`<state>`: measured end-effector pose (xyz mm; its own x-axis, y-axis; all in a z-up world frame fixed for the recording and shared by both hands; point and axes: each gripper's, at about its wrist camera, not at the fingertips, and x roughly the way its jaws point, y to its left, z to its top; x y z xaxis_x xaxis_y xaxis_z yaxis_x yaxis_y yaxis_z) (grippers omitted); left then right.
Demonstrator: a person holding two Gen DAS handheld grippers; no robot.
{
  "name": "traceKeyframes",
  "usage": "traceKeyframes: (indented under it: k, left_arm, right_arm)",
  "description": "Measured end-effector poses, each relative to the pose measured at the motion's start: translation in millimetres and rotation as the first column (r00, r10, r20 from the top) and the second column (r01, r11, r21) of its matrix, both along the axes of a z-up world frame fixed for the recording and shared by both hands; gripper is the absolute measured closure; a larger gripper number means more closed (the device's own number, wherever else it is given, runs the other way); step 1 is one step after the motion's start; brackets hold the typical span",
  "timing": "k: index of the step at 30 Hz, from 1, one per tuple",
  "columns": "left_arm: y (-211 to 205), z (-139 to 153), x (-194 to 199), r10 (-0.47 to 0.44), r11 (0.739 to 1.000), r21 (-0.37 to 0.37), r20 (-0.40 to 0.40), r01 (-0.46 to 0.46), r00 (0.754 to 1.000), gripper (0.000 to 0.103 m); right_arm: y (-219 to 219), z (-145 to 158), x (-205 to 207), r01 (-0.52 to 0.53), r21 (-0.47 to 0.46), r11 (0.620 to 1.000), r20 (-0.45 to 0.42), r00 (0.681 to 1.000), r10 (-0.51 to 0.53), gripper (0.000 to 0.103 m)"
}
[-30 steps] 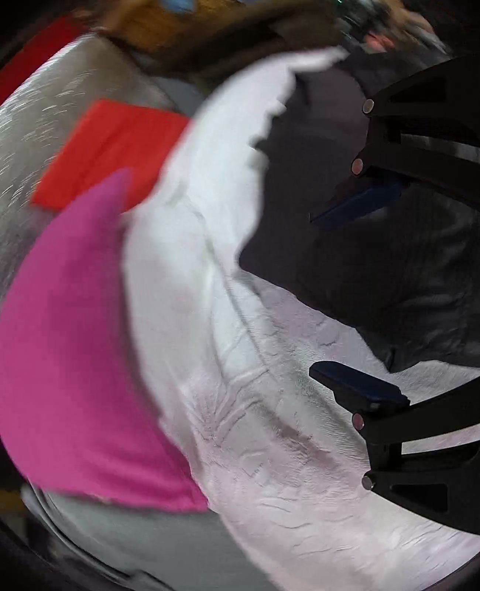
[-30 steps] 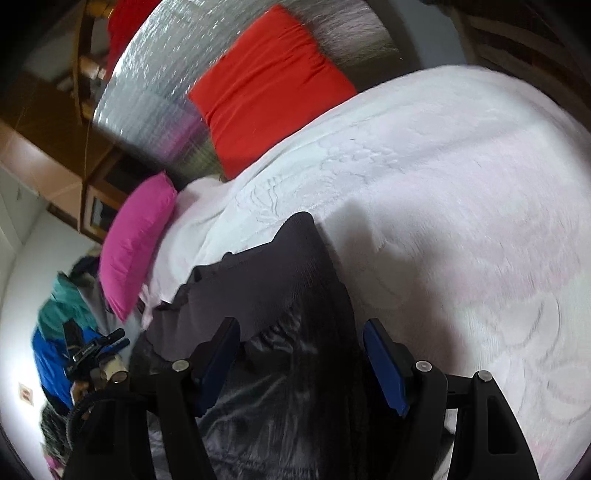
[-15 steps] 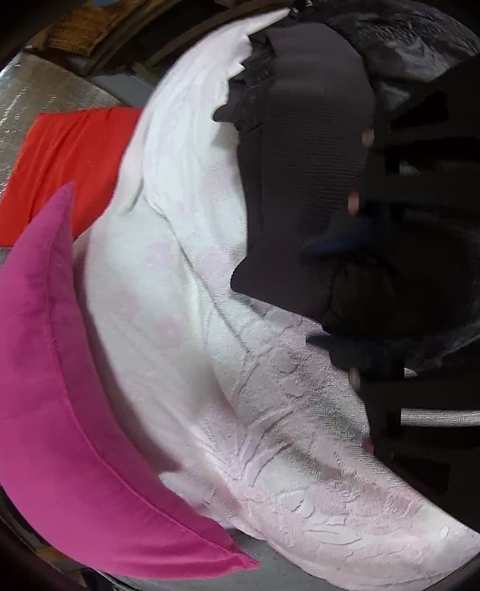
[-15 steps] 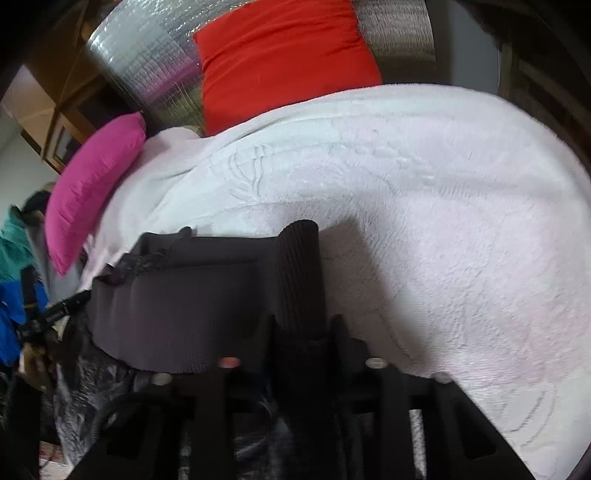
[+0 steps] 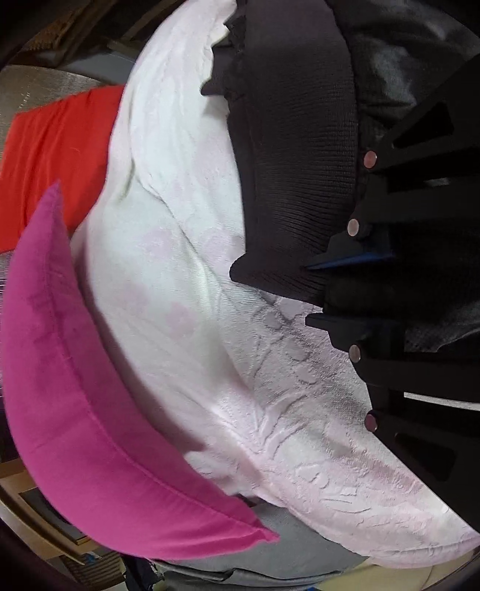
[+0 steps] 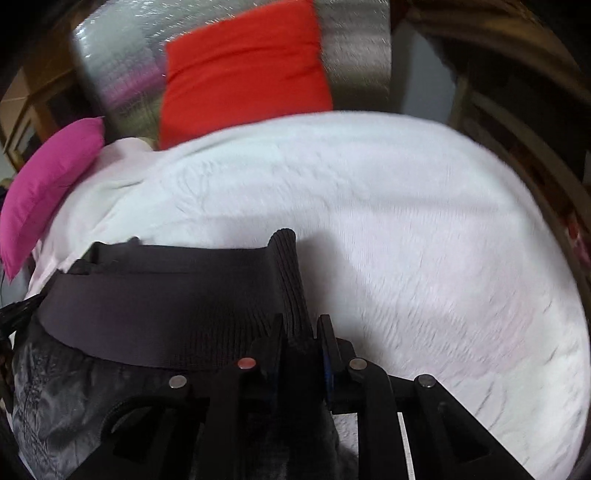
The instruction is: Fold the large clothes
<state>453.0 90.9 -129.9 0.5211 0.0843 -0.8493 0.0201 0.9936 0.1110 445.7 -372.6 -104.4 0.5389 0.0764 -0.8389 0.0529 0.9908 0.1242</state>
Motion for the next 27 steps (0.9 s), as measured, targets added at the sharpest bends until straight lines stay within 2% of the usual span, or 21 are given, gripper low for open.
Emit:
traceKeyframes:
  k: [3, 5, 6, 8, 12, 15, 18, 20, 21, 23, 27]
  left_arm:
    - [2.4, 19.9, -11.0, -0.002, 1.000, -0.017, 0.052, 0.003, 0.999, 0.069]
    - [2.2, 36.7, -21.7, 0.013, 1.000, 0.009, 0.103, -0.014, 0.995, 0.064]
    - [1.2, 46.5, -28.8, 0.014, 1.000, 0.024, 0.131, -0.018, 0.991, 0.061]
    - [1.7, 61.9, -40.8, 0.015, 1.000, 0.025, 0.172, -0.019, 0.985, 0.059]
    - [-14.9, 79.2, -76.6, -0.003, 0.999, -0.040, 0.208, 0.011, 0.978, 0.055]
    - [-43.8, 70.8, -102.7, -0.065, 0.995, -0.056, 0.199, 0.078, 0.978, 0.055]
    - [-77.3, 49.8, -116.7, -0.134, 0.990, -0.024, 0.174, 0.140, 0.976, 0.055]
    - [-89.0, 34.2, -114.9, -0.148, 0.989, 0.027, 0.143, 0.145, 0.979, 0.055]
    - [-92.6, 19.0, -108.7, -0.139, 0.990, 0.050, 0.098, 0.135, 0.985, 0.055]
    - [-86.7, -0.2, -100.0, -0.112, 0.994, 0.019, 0.040, 0.111, 0.993, 0.054]
    - [-82.5, -8.0, -91.6, -0.088, 0.996, 0.009, 0.040, 0.087, 0.995, 0.053]
  right_arm:
    - [-4.3, 13.6, -5.1, 0.010, 0.044, 0.999, 0.033, 0.999, -0.011, 0.076]
    - [-6.7, 22.9, -12.1, 0.039, 0.029, 0.999, 0.042, 0.998, -0.041, 0.059]
    - [-6.3, 29.5, -17.8, 0.049, 0.005, 0.999, 0.059, 0.997, -0.049, 0.055]
    - [-0.7, 41.6, -30.6, 0.044, -0.015, 0.999, 0.091, 0.995, -0.043, 0.053]
    - [27.5, 60.7, -59.1, -0.027, -0.007, 1.000, 0.138, 0.990, 0.028, 0.052]
    - [66.8, 62.4, -72.2, -0.124, -0.041, 0.991, 0.143, 0.981, 0.128, 0.051]
    - [102.5, 54.3, -83.5, -0.205, -0.119, 0.972, 0.126, 0.968, 0.219, 0.051]
    - [110.0, 41.7, -84.0, -0.208, -0.158, 0.965, 0.086, 0.971, 0.223, 0.051]
    - [110.6, 31.9, -78.6, -0.207, -0.165, 0.964, 0.048, 0.975, 0.217, 0.051]
    - [105.2, 13.2, -68.9, -0.191, -0.153, 0.970, -0.009, 0.981, 0.192, 0.051]
    - [100.0, 2.6, -66.4, -0.183, -0.150, 0.972, -0.012, 0.983, 0.183, 0.050]
